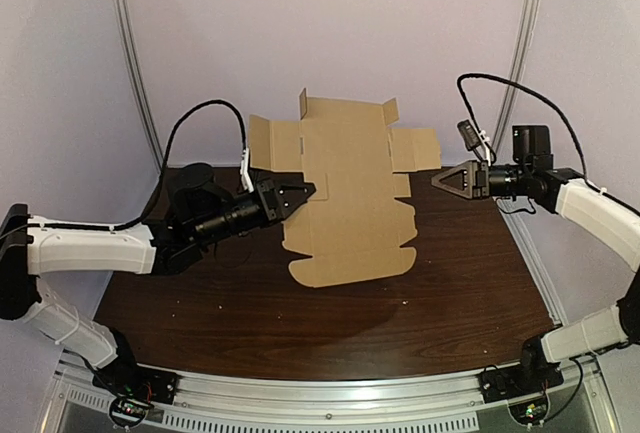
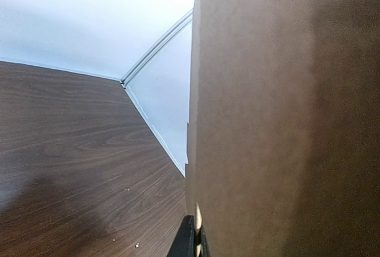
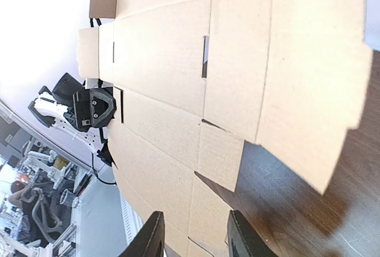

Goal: Fold the paper box

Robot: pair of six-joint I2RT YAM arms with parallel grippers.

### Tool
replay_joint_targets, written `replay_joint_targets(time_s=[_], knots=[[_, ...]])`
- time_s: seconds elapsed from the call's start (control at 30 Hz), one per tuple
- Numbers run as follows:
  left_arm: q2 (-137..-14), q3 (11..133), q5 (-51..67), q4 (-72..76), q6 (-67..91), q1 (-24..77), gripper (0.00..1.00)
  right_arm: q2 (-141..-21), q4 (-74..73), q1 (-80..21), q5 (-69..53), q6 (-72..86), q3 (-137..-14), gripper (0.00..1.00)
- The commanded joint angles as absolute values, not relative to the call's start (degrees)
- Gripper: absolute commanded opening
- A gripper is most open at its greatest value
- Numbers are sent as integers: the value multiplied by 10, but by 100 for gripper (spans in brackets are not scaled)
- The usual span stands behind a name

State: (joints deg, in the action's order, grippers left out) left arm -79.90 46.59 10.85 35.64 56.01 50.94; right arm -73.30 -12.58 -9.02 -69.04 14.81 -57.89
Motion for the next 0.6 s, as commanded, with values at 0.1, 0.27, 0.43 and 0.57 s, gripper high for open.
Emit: replay_joint_targets(time_s=[0.1, 0.27, 0.43, 0.57], knots=[[-754, 427, 104, 447, 559, 508, 0, -692, -154, -22, -623, 156, -562, 34], [-766, 414, 108, 524, 599, 508, 0, -752, -141, -17, -600, 185, -567, 38], [-806, 416, 108, 593, 648, 509, 0, -757, -127, -50, -575, 191, -584, 41], [-819, 424, 103, 597, 653, 510, 0, -764, -117, -100, -559, 195, -604, 42]])
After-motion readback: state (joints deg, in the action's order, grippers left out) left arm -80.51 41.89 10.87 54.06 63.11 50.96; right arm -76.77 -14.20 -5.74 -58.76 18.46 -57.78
